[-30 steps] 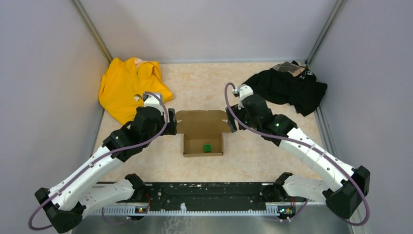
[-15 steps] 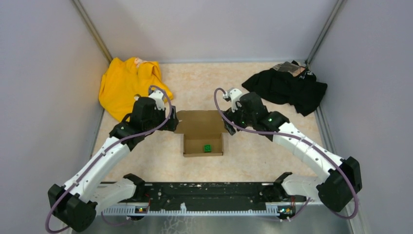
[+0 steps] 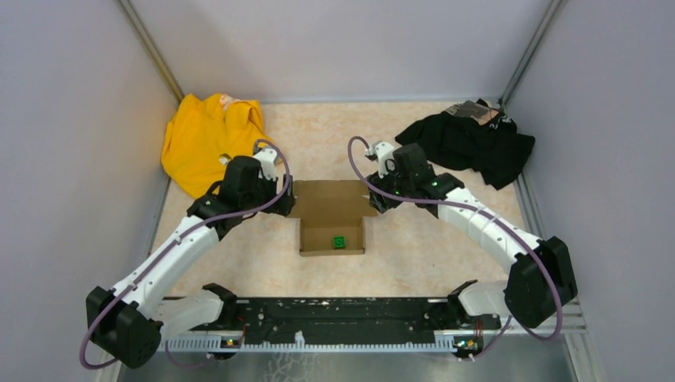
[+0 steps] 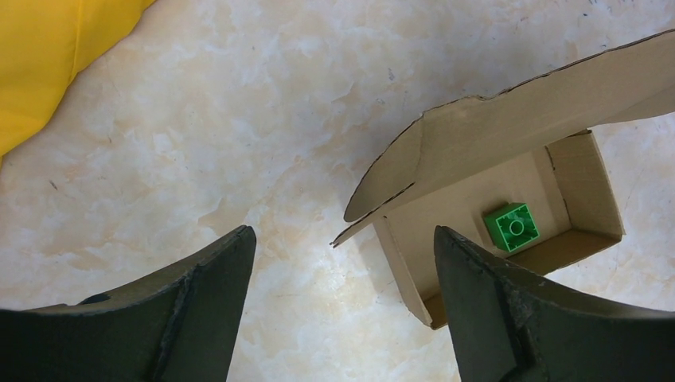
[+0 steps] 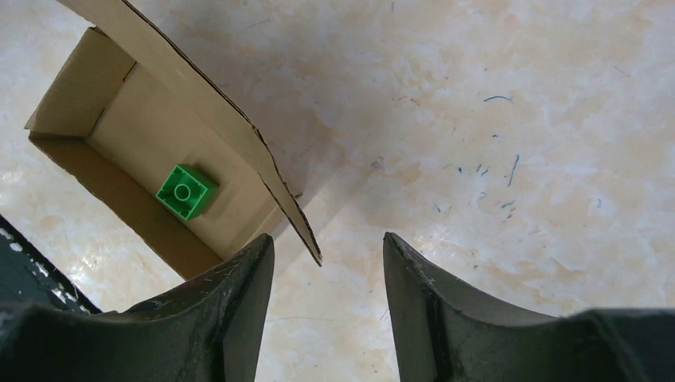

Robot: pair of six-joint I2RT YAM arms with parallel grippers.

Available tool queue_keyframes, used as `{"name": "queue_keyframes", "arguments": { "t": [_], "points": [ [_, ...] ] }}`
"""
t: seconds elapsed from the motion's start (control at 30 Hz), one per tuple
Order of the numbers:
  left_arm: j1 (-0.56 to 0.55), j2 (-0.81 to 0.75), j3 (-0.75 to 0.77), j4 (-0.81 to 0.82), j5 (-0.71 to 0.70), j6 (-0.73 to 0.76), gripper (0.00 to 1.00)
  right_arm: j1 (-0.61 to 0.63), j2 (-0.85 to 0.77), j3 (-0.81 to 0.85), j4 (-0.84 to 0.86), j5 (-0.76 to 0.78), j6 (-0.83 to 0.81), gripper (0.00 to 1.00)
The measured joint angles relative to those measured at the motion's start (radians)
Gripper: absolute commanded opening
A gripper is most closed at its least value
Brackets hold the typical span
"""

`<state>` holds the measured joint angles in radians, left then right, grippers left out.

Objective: Fold the paper box

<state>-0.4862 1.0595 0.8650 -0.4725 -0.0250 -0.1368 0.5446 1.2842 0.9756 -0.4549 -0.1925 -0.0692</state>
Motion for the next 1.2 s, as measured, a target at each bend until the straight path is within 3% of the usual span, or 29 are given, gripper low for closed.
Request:
{"name": "queue_keyframes", "arguments": {
  "t": [0.5, 0.93, 1.2],
  "points": [
    [0.005, 0.014, 0.000, -0.027, 0.003, 0.000, 0.58, -0.002, 0.039, 0.017, 0.010, -0.086, -0.002, 0.32],
    [0.006, 0.036, 0.001, -0.019, 0.043, 0.000, 0.57, -0.002, 0.085, 0.040, 0.021, -0.109, -0.002, 0.27],
    [0.006, 0.041, 0.000, 0.027, 0.113, 0.008, 0.44, -0.003, 0.085, 0.040, 0.021, -0.109, -0.001, 0.25]
  ]
}}
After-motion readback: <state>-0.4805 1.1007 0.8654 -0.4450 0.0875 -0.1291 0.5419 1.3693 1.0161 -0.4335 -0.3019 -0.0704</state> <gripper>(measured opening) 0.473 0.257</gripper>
